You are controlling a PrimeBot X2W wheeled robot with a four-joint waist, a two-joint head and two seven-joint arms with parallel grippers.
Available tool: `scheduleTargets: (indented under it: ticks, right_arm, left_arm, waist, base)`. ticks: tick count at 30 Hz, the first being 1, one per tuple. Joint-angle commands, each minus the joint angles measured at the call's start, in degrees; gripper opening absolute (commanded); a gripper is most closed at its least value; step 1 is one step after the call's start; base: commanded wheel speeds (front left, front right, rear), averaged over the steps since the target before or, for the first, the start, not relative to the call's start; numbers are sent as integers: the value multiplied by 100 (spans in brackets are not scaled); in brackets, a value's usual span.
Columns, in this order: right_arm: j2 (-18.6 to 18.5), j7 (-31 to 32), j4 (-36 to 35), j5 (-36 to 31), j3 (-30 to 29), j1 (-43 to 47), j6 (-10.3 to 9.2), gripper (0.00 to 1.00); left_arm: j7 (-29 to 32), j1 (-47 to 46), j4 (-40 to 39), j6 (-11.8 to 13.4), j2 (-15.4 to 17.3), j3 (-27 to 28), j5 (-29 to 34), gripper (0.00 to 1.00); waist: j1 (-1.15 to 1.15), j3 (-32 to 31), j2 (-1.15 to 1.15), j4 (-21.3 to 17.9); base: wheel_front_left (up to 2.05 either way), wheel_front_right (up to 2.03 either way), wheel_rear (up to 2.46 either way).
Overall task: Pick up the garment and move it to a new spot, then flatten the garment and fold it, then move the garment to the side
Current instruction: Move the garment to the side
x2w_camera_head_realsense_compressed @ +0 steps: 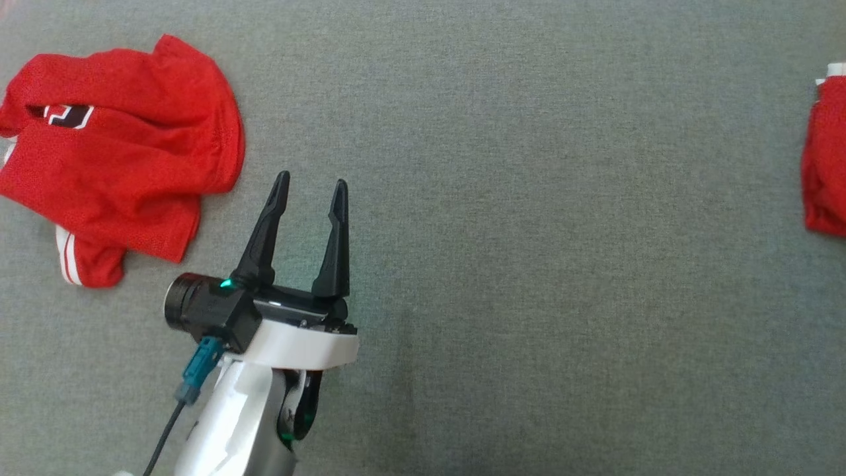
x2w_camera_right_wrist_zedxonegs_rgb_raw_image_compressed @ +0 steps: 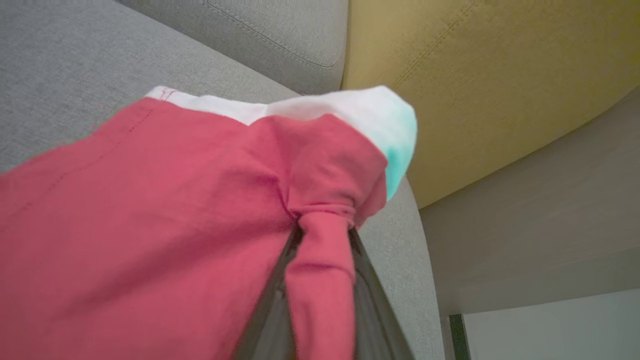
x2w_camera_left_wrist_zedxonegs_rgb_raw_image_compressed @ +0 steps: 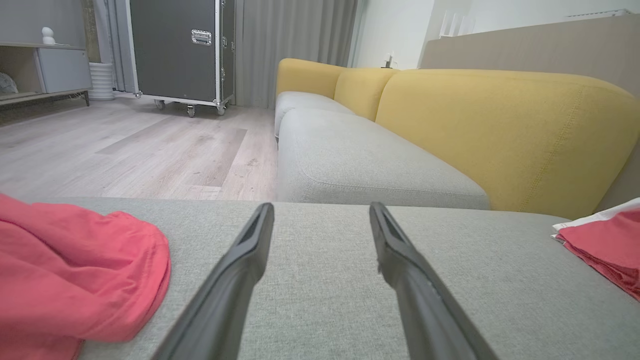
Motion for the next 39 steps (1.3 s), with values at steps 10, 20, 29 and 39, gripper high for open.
scheduleTargets:
  ticks: [10,20,29,39]
  right_arm:
    - [-30,-289,-290,-372,-676,-227,37,100]
    - [1304,-379,-1733,-514,-1174,290,37,100]
    - [2562,-381,-3787,91,-1314,1397,37,100]
    - [3684,-381,-5150,553,-1633,3064,37,100]
  left_arm:
    - [-54,-136,-120,24,25,193,-22,100]
    - [-54,389,-187,-44,25,638,10,100]
    - [-54,966,-371,-161,25,1047,214,100]
    - [-54,1310,-424,-208,25,1105,246,100]
  waist:
    - [0,-208,0,-58]
    - [0,-1261,0,-270]
    - [0,-2119,0,-386]
    - [0,-2317,0,-413]
  base:
    - [0,0,0]
    - [0,0,0]
    - [0,0,0]
    - [0,0,0]
